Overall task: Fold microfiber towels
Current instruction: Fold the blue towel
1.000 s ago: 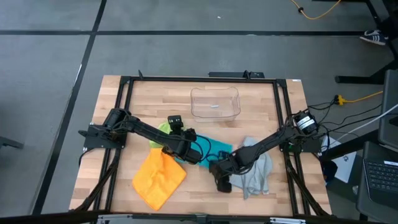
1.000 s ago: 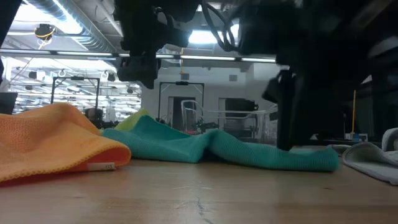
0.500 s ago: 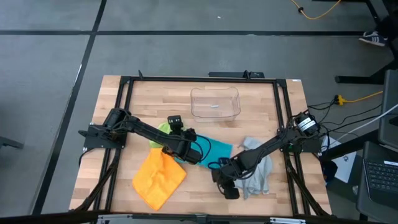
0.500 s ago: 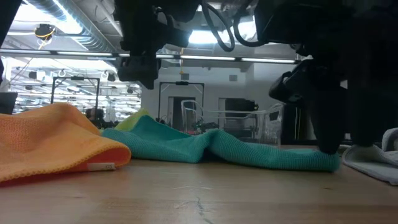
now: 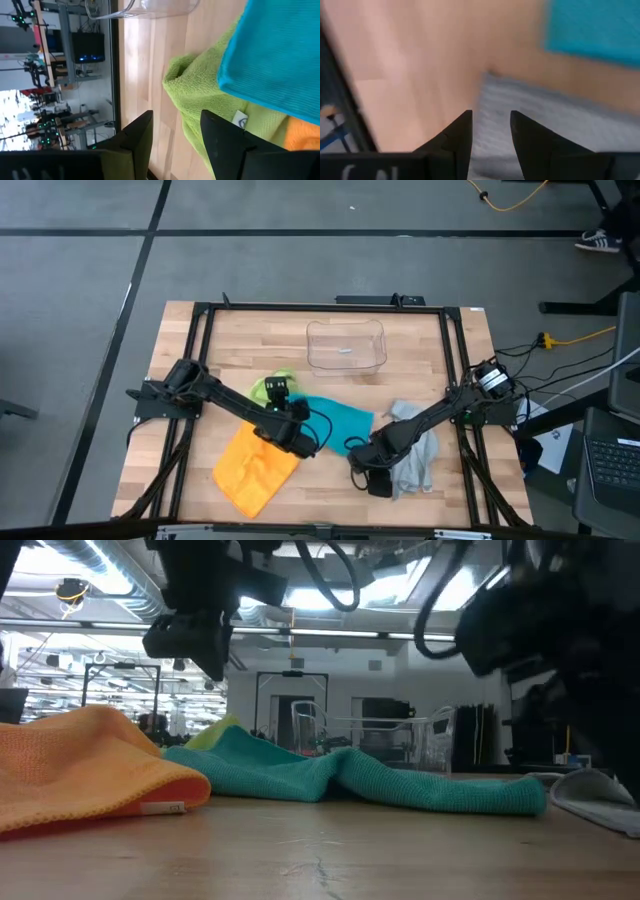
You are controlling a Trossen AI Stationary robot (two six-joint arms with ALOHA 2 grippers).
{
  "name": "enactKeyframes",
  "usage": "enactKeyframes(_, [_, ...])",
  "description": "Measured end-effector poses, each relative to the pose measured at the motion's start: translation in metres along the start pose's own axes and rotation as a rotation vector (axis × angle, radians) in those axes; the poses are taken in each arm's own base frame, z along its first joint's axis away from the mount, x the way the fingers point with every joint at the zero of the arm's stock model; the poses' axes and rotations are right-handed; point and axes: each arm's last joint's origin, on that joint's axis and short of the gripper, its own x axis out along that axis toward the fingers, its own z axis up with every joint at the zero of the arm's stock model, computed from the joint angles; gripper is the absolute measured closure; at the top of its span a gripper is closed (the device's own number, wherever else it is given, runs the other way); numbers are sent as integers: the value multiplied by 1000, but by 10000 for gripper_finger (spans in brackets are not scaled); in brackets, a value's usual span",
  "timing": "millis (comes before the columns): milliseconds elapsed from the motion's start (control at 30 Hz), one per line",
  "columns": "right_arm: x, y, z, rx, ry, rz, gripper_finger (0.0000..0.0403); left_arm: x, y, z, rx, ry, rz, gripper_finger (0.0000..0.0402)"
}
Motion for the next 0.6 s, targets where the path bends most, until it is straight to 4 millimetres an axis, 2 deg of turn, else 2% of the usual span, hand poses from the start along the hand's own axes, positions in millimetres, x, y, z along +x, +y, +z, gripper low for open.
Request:
enactKeyframes(200, [-3, -16, -27, 308, 120, -337, 267, -4, -3, -2, 16, -10, 0, 244])
enactKeyframes(300, [-5, -25, -38, 453, 168, -452, 267, -6, -4, -4, 28, -11, 3, 244])
enactKeyframes(433, [-4, -41, -51, 454, 196, -627, 267, -6, -3, -5, 33, -7, 6, 244])
enactKeyframes(600, [0, -74, -57, 426, 125, -859, 267, -6, -3, -5, 38, -3, 10, 244])
